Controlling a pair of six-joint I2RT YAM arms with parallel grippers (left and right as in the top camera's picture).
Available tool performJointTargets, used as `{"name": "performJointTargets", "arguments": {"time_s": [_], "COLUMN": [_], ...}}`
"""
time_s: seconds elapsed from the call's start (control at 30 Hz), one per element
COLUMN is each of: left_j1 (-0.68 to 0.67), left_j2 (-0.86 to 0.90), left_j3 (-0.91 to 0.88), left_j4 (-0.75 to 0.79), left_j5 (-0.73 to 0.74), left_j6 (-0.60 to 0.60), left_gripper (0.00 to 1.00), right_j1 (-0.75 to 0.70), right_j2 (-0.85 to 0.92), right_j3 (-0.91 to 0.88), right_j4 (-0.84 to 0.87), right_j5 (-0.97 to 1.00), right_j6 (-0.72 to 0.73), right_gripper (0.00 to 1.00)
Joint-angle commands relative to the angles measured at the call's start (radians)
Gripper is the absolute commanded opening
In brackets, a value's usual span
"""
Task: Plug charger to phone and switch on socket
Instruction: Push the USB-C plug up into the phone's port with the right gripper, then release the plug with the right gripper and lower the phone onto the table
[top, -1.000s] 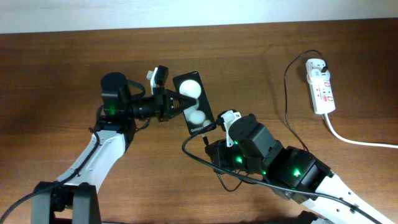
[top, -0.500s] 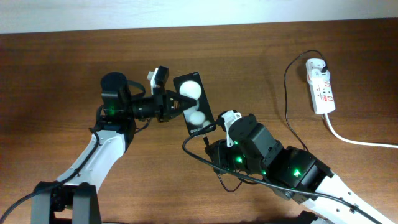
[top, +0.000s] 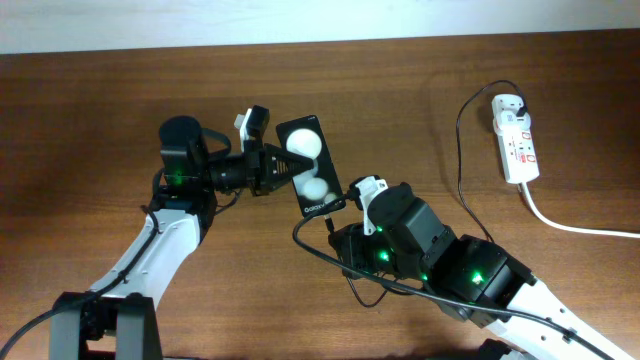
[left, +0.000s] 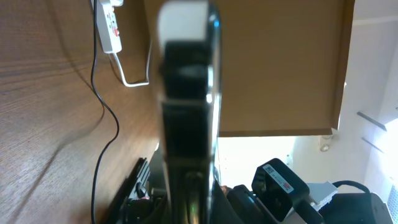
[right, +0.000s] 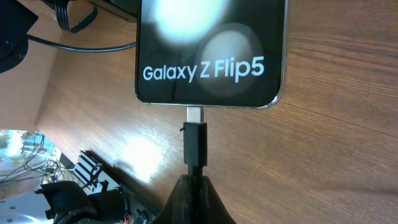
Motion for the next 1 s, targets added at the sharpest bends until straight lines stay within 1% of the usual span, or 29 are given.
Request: {"name": "performJointTargets", "arguments": {"time_s": [0.0,0.07,0.23,0.27,0.33,0.43,0.5,0.67,0.97], "left_j1": [-0.002,-0.002,-0.002,-0.002,-0.003,-0.003,-0.003,-0.003,-0.018], "left_j2": [-0.007,-0.007,-0.007,-0.007,-0.007,-0.007,-0.007,-0.007,-0.007], "left_j3": [0.014,0.014,0.014,0.014,0.014,0.014,0.014,0.014,0.014], "left_j4": [0.008,0.009,0.009,0.009,0.009,0.010,0.010,0.009,0.008], "left_j5": [0.041,0.035,0.027,0.034,0.065,0.096,0.116,0.189,0.200], "left_j6": [-0.015,-0.038,-0.037,-0.030,0.038,0.052,0.052,0.051,0.020], "left_gripper": [0.00,0.00,0.00,0.00,0.00,0.00,0.00,0.00,0.00], "right_j1": [0.004,0.004,0.003,0.003,0.003,0.003,0.003,0.003,0.003], "right_j2": [-0.010,-0.010,-0.010,-0.010,-0.010,-0.010,-0.009,-0.009,-0.009], "right_j3": [0.002,0.002,0.002,0.002,0.002,0.002,0.002,0.002,0.002], "right_j4": [0.008,0.008,0.008,0.011,0.042,0.061,0.067,0.153,0.204], "right_j5": [0.013,0.013,0.010,0.016,0.038,0.064,0.087,0.114,0.161], "right_j6": [-0.002,-0.002,-0.002,-0.003,-0.007,-0.007,-0.007,-0.014,-0.033], "right_gripper": [0.04,0.04,0.04,0.04,0.04,0.04,0.04,0.04,0.04]}}
